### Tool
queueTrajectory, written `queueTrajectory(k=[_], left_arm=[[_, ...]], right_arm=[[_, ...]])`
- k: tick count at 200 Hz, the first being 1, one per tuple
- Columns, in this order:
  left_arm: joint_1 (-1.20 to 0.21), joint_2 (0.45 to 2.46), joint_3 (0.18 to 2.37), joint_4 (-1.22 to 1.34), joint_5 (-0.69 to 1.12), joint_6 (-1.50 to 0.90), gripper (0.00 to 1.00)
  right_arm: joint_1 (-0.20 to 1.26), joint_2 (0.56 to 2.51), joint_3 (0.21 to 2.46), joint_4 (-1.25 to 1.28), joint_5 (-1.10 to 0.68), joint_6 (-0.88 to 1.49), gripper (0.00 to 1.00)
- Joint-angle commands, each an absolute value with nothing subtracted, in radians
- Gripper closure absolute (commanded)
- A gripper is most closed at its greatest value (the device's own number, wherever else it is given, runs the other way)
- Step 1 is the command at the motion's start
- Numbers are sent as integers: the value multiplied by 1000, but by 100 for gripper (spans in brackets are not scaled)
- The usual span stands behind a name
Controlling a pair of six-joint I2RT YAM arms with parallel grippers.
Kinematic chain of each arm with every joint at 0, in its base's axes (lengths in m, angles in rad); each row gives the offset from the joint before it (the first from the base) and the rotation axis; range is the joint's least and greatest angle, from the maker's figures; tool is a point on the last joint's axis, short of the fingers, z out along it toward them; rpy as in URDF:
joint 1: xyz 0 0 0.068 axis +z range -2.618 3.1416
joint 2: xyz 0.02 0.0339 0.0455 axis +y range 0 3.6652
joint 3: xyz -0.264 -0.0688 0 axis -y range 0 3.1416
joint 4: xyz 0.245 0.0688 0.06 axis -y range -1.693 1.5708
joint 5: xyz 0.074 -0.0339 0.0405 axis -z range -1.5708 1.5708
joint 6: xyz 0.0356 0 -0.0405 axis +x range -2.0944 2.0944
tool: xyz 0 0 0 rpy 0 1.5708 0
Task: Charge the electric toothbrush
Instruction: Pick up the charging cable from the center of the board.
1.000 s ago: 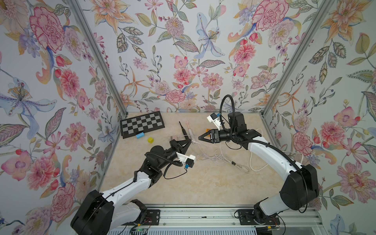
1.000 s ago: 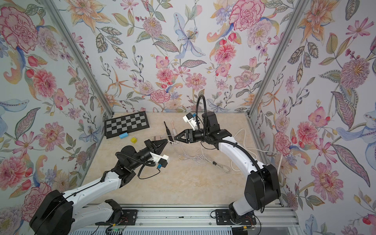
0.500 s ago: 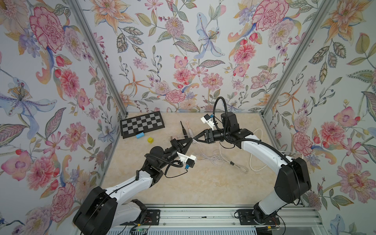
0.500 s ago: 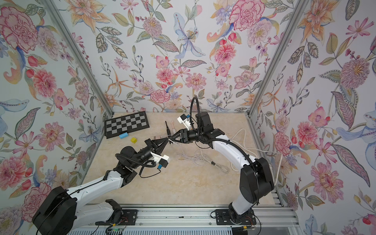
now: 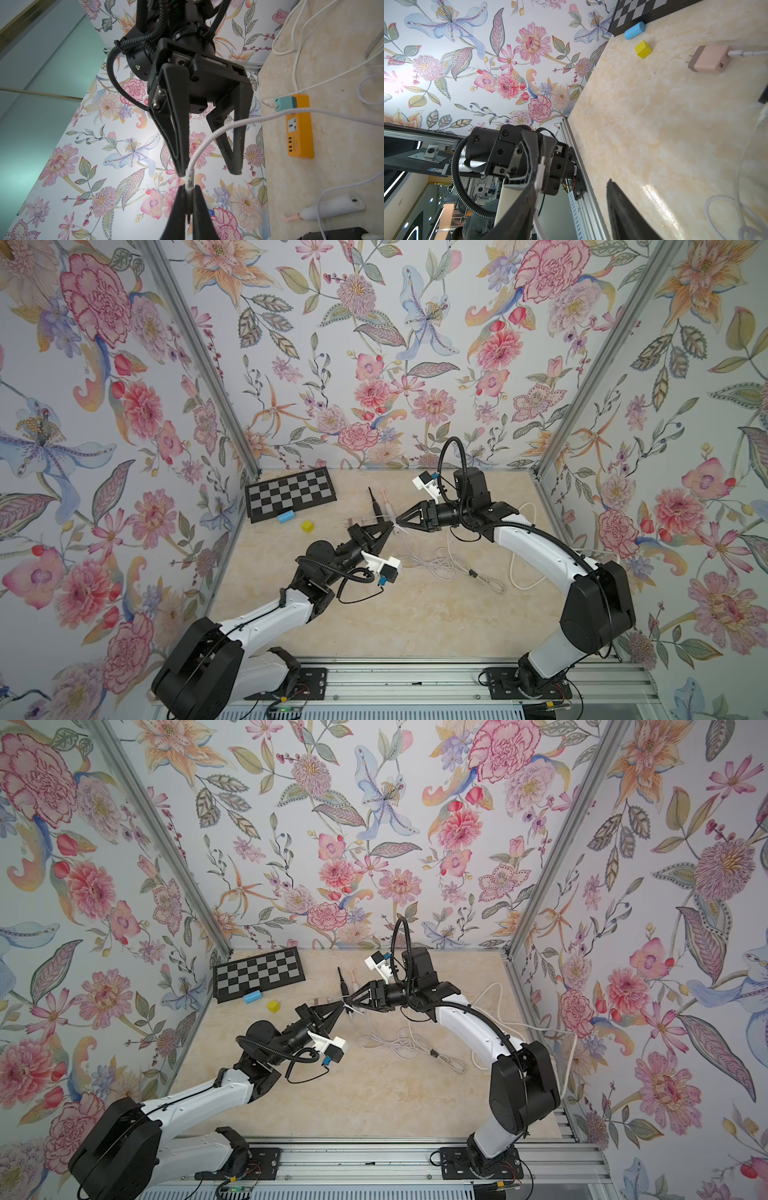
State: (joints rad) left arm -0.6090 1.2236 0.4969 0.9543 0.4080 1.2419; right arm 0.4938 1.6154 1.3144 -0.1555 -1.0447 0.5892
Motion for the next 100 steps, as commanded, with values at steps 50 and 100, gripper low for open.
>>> queueTrajectory(k=[50, 100], left_arm=[[-615, 1265, 504, 1036, 392, 1222, 100], [-615, 1301, 528, 1078, 404, 1208, 100]], right_arm=[[499, 1574, 1302, -97, -1105, 602, 43], [510, 1588, 1279, -86, -1127, 596, 68]])
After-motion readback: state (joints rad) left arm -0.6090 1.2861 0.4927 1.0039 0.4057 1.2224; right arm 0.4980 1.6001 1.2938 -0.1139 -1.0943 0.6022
